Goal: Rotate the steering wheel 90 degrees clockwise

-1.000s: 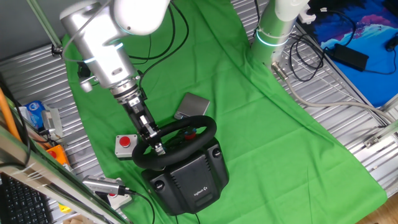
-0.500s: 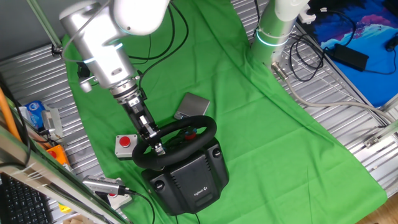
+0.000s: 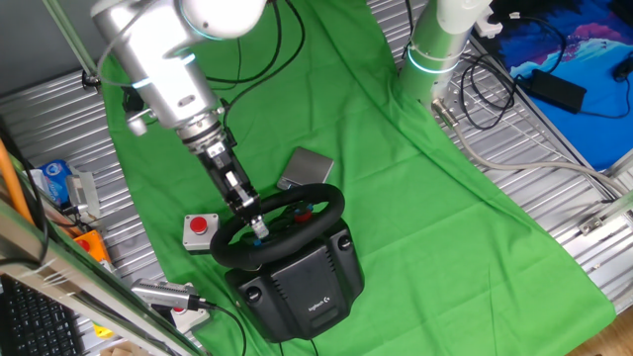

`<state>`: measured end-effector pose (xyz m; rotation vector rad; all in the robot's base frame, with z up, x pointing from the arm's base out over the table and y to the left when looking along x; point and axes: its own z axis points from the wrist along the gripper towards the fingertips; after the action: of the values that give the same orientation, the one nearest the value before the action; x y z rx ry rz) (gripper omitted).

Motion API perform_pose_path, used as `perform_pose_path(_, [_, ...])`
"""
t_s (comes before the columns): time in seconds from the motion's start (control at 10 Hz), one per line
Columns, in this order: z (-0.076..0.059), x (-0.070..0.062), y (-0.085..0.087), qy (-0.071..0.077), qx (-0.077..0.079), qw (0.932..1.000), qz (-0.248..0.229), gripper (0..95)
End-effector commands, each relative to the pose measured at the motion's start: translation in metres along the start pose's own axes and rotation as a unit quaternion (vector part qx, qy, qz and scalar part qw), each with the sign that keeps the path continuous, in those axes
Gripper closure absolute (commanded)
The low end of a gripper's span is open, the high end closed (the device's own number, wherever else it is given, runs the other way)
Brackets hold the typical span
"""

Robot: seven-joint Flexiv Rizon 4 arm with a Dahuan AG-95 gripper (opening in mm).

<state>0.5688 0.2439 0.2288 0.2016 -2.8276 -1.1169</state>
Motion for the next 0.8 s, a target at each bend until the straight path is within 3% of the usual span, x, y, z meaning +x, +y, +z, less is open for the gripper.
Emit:
perform_pose_path(0.1, [-0.013, 0.002, -0.010, 0.046, 0.070, 0.9948, -0.059, 95.0])
perform_pose_path(0.2, [-0.018, 0.002, -0.019, 0.061, 0.101, 0.9891, -0.088, 95.0])
perform_pose_path(0.4, [-0.026, 0.003, -0.041, 0.079, 0.132, 0.9795, -0.130, 95.0])
perform_pose_path(0.6, [-0.031, 0.004, -0.063, 0.087, 0.131, 0.9759, -0.152, 95.0])
perform_pose_path(0.8, [-0.031, 0.005, -0.067, 0.088, 0.133, 0.9755, -0.152, 95.0])
